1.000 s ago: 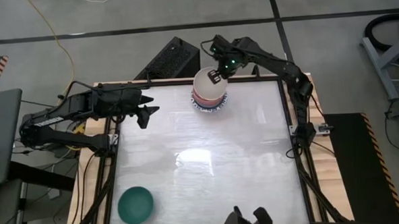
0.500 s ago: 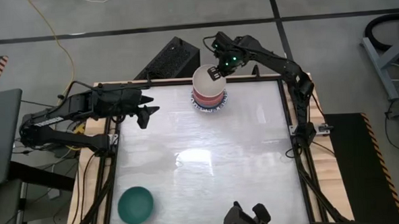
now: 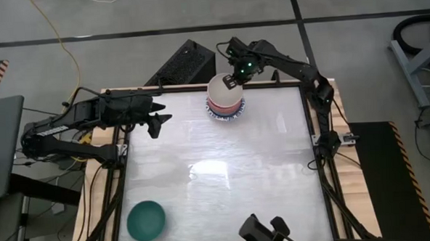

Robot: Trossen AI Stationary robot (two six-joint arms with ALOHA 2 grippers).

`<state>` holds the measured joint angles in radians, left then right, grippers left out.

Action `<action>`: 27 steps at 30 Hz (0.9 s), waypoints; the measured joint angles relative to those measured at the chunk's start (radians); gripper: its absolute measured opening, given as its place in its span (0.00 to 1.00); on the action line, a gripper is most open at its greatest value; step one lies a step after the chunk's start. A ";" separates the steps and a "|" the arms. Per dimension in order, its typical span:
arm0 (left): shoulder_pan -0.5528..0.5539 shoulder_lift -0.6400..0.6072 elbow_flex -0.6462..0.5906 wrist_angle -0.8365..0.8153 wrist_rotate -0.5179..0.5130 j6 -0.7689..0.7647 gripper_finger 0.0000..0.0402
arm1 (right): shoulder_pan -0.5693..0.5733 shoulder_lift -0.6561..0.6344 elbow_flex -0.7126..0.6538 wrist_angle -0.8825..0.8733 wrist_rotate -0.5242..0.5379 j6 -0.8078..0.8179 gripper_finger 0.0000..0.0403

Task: Nest bowls inside each other
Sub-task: Stack the white bowl on top of the pink bowl

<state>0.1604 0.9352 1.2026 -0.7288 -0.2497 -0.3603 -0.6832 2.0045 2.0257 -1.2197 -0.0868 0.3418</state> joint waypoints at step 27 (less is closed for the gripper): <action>0.000 0.000 0.000 0.000 0.001 -0.003 0.56 | -0.017 0.013 -0.069 0.059 -0.017 -0.028 0.17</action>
<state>0.1608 0.9353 1.2026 -0.7287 -0.2489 -0.3634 -0.7005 2.0171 1.9572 -1.1610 -0.1036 0.3133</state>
